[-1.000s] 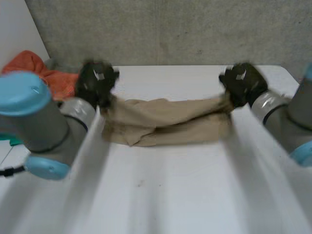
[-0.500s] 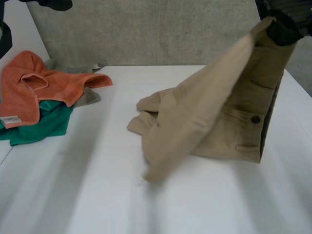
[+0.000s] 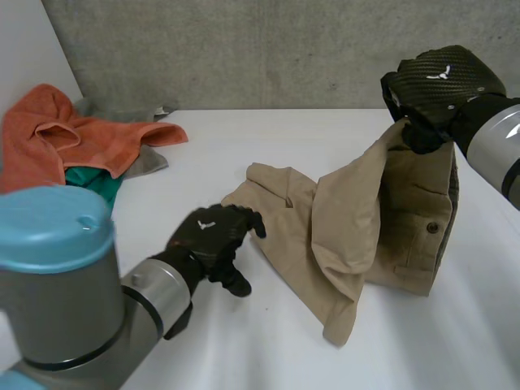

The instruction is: Fold the laundry.

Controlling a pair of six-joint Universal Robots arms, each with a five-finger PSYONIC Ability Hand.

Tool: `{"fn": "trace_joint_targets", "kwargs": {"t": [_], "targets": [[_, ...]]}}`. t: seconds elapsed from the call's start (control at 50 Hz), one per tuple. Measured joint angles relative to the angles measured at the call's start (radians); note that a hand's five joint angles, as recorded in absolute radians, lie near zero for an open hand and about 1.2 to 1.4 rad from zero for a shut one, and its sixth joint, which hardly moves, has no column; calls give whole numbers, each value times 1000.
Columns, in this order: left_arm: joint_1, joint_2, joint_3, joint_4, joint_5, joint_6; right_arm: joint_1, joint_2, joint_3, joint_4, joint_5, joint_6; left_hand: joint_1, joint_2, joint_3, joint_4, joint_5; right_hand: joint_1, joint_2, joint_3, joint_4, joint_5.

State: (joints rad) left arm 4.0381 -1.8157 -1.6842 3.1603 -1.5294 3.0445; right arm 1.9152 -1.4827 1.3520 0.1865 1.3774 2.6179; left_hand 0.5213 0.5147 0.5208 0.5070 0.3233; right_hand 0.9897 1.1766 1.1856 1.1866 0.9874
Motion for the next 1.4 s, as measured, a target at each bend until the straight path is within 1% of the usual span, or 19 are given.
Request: {"fn": "trace_joint_targets", "kwargs": {"t": [0.1, 0.14, 0.2, 0.22, 0.26, 0.34, 0.44, 0.6, 0.7, 0.8, 0.96, 1.04, 1.18, 1.24, 1.26, 1.3, 1.4], "targets": [[-19, -84, 37, 4, 15, -80, 37, 2, -18, 0, 35, 0, 0, 0, 0, 0, 0, 0, 0, 0, 0, 0], [-39, -131, 71, 2, 24, -124, 47, 1, -23, 0, 46, 0, 0, 0, 0, 0, 0, 0, 0, 0, 0, 0], [-55, -163, 97, 1, 29, -154, 54, -1, -26, 0, 52, 0, 0, 0, 0, 0, 0, 0, 0, 0, 0, 0], [-82, -217, 139, -4, 35, -201, 66, -4, -31, 0, 61, 1, 0, 0, 0, 0, 1, 0, 0, 0, 0, 0], [-96, -246, 163, -6, 38, -227, 72, -5, -33, 0, 64, 2, 0, 0, 0, 1, 1, 0, 0, 0, 0, 0], [-136, -331, 235, -17, 49, -321, 95, -10, -37, -1, 72, 4, 0, 0, 0, 1, 1, 0, 0, 0, 0, 0], [-156, -390, 278, -15, 58, -398, 121, -27, -40, -1, 80, 5, 0, 0, 0, 2, 3, 0, 0, 0, 0, 0], [-179, -432, 305, 13, 54, -451, 146, -44, -40, -1, 86, 6, 0, 0, 0, 2, 3, 0, 0, 0, 0, 0], [-190, -442, 317, 60, 53, -526, 161, -48, -33, -1, 88, 6, 6, 10, 7, 15, 23, 0, 0, 0, 0, 0], [-192, -453, 325, 108, 52, -604, 172, -47, -17, 0, 94, 7, 56, 62, 55, 75, 86, 0, 0, 0, 0, 0], [-192, -477, 331, 145, 51, -638, 186, -47, -6, 1, 108, 6, 63, 76, 66, 87, 99, 0, 0, 0, 0, 0], [-193, -501, 346, 172, 52, -689, 193, -47, -5, 0, 112, 5, 170, 166, 159, 175, 181, 0, 0, 0, 0, 0], [-194, -534, 380, 216, 58, -792, 196, -47, -1, -1, 114, 5, 236, 236, 230, 243, 246, 0, 0, 0, 0, 0], [-195, -545, 392, 237, 60, -829, 196, -47, 5, -1, 114, 5, 419, 422, 414, 419, 422, 0, 0, 0, 0, 0], [-195, -548, 396, 246, 60, -839, 196, -47, 8, -2, 114, 5, 551, 561, 550, 569, 569, 0, 0, 0, 0, 0], [-194, -552, 401, 259, 60, -849, 196, -47, 11, -2, 115, 5, 594, 656, 639, 666, 651, 0, 0, 0, 0, 0], [-186, -539, 400, 266, 53, -832, 195, -46, 15, -2, 122, 3, 594, 676, 657, 689, 655, 0, 0, 0, 0, 0]]}}
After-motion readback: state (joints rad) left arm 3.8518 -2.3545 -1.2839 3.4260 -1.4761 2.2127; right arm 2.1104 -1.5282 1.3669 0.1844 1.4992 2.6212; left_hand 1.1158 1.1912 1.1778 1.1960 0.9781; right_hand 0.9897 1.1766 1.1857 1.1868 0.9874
